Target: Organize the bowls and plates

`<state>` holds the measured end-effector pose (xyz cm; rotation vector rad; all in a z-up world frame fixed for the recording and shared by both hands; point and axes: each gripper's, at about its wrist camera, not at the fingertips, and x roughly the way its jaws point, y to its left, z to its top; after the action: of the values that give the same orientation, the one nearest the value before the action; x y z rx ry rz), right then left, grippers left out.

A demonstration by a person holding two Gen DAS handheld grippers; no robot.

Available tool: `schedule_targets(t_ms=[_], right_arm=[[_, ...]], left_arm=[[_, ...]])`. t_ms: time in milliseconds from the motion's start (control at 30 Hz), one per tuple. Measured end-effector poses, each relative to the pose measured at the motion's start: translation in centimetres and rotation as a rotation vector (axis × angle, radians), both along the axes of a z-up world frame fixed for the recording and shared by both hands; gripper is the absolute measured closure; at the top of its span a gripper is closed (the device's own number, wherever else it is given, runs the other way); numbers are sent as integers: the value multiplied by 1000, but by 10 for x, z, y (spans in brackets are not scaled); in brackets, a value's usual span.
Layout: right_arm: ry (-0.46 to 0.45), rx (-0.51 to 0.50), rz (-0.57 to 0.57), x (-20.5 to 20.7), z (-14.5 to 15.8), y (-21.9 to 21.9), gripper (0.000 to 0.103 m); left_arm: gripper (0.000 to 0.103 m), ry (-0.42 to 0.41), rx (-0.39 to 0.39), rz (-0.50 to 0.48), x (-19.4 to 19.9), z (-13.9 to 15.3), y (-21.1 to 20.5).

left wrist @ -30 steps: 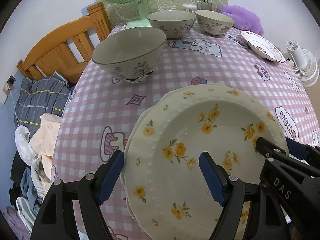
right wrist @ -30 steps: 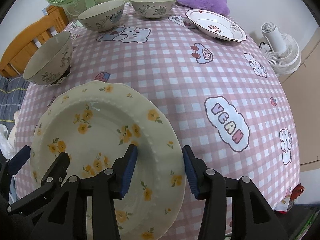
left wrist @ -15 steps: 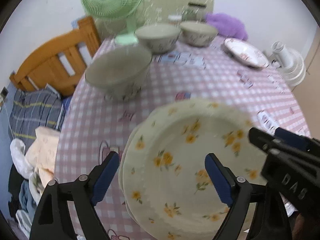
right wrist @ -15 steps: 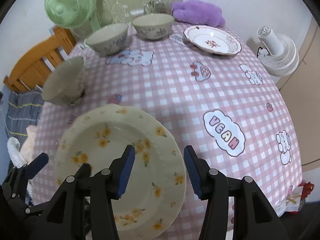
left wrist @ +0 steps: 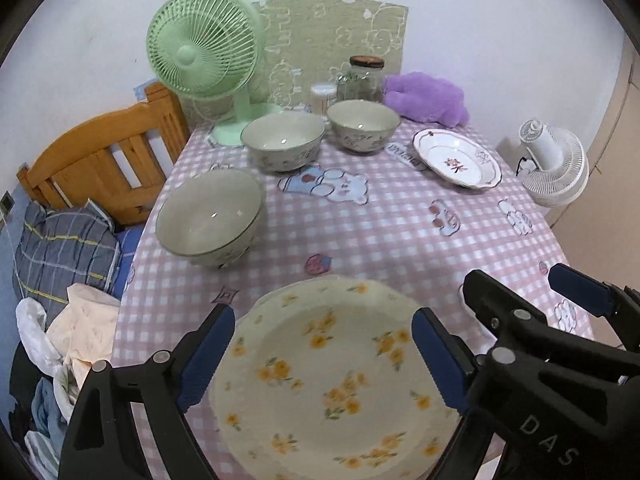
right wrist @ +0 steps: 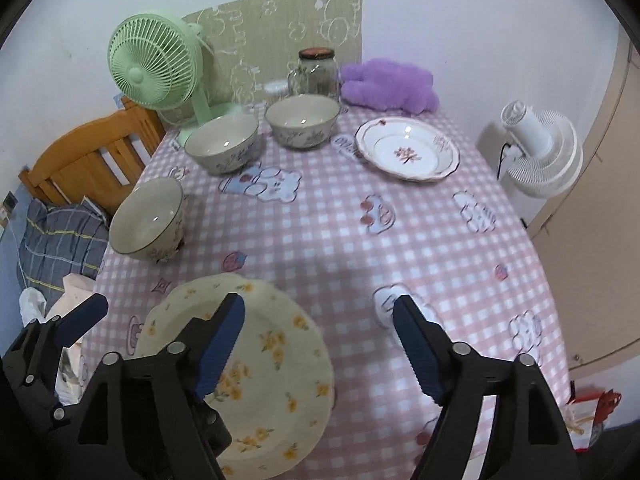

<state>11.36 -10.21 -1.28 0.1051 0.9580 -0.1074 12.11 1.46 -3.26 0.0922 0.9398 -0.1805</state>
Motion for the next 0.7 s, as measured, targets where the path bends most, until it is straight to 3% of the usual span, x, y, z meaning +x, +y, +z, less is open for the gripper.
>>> schedule_targets(t_ms=[267, 700], right_arm=[[-11, 2, 49, 20, 10, -52, 17], [-35, 9, 115, 69, 18, -131, 16]], left_arm=[[21, -18, -13, 45, 16, 12, -52], [34, -38, -5, 111, 60, 19, -136]])
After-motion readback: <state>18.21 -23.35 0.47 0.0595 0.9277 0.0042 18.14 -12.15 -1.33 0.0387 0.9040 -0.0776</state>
